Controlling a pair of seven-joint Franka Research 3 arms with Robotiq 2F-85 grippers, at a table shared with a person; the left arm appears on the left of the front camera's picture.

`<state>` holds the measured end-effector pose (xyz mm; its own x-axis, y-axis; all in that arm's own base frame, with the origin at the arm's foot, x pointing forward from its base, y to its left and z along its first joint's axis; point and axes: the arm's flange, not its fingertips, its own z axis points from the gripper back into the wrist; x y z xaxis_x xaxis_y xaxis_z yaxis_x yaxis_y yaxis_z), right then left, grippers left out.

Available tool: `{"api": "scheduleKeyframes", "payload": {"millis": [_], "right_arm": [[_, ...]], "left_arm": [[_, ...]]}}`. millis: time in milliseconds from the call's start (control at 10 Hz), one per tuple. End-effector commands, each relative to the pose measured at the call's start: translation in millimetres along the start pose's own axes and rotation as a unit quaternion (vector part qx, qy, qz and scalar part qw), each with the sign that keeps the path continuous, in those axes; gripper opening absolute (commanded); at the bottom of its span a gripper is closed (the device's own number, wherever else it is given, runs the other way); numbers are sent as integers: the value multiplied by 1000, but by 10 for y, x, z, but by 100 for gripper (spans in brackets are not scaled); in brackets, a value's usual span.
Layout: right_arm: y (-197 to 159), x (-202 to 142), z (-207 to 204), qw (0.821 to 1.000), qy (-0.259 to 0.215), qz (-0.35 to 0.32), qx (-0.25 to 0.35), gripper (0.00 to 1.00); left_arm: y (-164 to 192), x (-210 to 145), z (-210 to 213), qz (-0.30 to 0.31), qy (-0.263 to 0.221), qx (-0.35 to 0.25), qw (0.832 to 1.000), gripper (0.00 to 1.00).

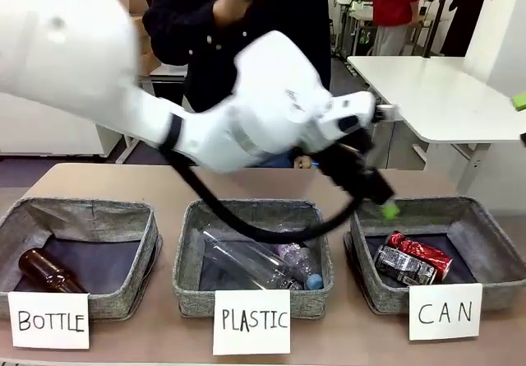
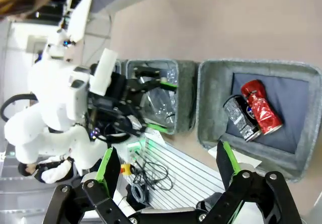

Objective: Sort the can waste into the basket.
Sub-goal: Pick up the can waste from the table and place it in the right Fabric basket.

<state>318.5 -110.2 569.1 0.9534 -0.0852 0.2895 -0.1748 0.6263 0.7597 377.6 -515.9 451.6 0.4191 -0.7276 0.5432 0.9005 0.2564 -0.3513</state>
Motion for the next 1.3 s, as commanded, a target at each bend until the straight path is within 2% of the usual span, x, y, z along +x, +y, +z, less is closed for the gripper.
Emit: {"api": "scheduleKeyframes", "payload": {"millis": [0,200,400,500,600,700,800,900,1000,1200], "right_arm": [[240,367,-344,999,40,21,30,100],[640,761,-1018,990,106,40,85,100],[951,883,-1656,979,143,44,137,100],[1077,881,-1892,973,137,36,180,100],[1132,864,-2002,973,116,25,196,100],[1126,868,-2037,971,105,7,214,100],[1071,897,-2039,979,75,-14,188,100],[1141,863,-2118,971,136,26,197,100],[1141,863,-2118,971,136,26,197,100],[1141,863,-2118,971,136,26,197,100]], "left_arm": [[-60,-589,1016,73,24,-90,993,100],[169,-1409,1652,180,-34,-115,976,100],[428,-2068,2138,277,-137,-160,938,100],[467,-2399,2384,274,-187,-227,916,100],[505,-2704,2630,300,-280,-203,889,100],[508,-2972,2838,283,-350,-228,863,100],[514,-3179,2958,276,-414,-224,838,100],[533,-3331,3012,271,-469,-212,813,100],[635,-3063,2988,312,-343,-231,856,100],[635,-3063,2988,312,-343,-231,856,100]]}}
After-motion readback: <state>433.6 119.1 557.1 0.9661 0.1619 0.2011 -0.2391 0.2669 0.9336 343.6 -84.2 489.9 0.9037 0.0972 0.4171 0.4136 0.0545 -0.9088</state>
